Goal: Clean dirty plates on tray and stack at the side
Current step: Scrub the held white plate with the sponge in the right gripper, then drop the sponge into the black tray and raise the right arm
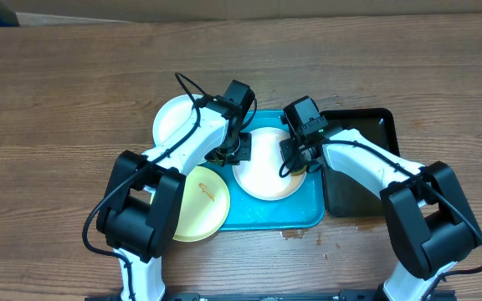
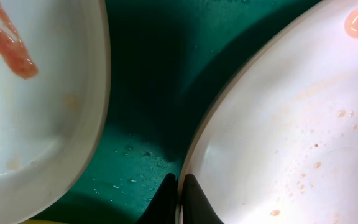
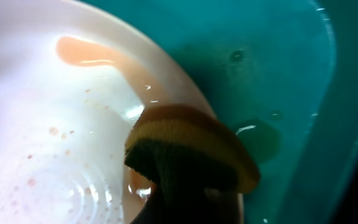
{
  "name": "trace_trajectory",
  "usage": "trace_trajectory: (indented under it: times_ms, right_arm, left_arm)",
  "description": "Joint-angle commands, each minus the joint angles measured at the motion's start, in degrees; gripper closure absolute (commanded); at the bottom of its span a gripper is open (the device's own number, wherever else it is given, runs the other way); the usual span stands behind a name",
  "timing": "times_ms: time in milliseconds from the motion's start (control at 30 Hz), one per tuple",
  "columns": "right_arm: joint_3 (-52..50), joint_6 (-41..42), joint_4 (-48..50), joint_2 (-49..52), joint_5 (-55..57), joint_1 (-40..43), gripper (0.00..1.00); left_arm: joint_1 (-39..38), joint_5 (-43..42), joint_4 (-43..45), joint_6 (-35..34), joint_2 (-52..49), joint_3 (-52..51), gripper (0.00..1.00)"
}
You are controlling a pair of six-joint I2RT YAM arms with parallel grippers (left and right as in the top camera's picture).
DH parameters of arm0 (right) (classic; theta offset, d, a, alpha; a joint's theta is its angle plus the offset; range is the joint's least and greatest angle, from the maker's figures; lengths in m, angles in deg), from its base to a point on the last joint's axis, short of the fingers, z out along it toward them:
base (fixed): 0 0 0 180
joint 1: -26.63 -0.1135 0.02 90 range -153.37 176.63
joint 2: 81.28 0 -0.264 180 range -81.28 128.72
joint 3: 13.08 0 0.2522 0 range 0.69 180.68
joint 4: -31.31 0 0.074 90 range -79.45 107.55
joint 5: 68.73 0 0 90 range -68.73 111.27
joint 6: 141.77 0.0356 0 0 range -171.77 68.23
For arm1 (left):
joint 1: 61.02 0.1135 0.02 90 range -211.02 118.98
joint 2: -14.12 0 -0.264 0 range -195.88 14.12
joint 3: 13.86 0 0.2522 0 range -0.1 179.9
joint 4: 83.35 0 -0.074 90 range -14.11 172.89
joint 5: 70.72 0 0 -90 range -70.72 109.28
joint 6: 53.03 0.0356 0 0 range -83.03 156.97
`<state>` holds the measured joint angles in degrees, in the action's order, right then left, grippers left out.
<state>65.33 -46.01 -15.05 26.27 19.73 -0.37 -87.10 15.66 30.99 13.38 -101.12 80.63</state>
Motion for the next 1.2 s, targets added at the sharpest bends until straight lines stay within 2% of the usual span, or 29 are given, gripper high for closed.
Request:
trace_trajectory:
  times_ms: [0,233,367,467,733,833,933,1000,1167]
  right_arm:
    - [0.50,-4.24,-2.34,2.62,-10.40,-0.74,0.96]
    - [3.32,-4.52,-3.93,2.62,-14.27,-0.74,0.96]
    - [6.82,-4.28,-4.13,2.60,-21.57,-0.04,0.96]
    - [9.81,-3.65,-4.94,2.49,-22.73,1.09,0.96]
    - [19.39,-3.91,-17.11,0.79,-19.78,7.78,0.96]
    - [21.42,-3.91,-22.75,-0.31,-15.82,11.67,0.96]
    - [21.68,-3.91,-27.54,-1.09,-12.31,16.26,0.96]
    - [21.29,-3.87,-30.10,-1.09,-10.56,19.21,0.96]
    - [15.02,-3.65,-28.22,-1.09,-6.60,22.77,0.96]
  left_arm:
    - [0.13,0.13,0.55,0.26,0.26,0.98,0.97]
    - [0.13,0.11,0.98,0.26,0.26,0.98,0.96]
    - [0.13,-0.48,0.96,0.26,0.26,0.98,0.96]
    - [0.15,-0.48,0.96,0.28,0.26,0.96,0.96]
    - [0.15,-0.48,0.87,0.28,0.26,0.96,0.95]
    - [0.15,-0.48,0.87,0.28,0.26,0.98,0.91]
    - [0.15,-0.50,0.90,0.28,0.26,0.96,0.79]
    - [0.15,-0.50,0.94,0.26,0.26,0.98,0.77]
    - [-0.15,-0.48,1.14,0.22,0.24,0.98,0.69]
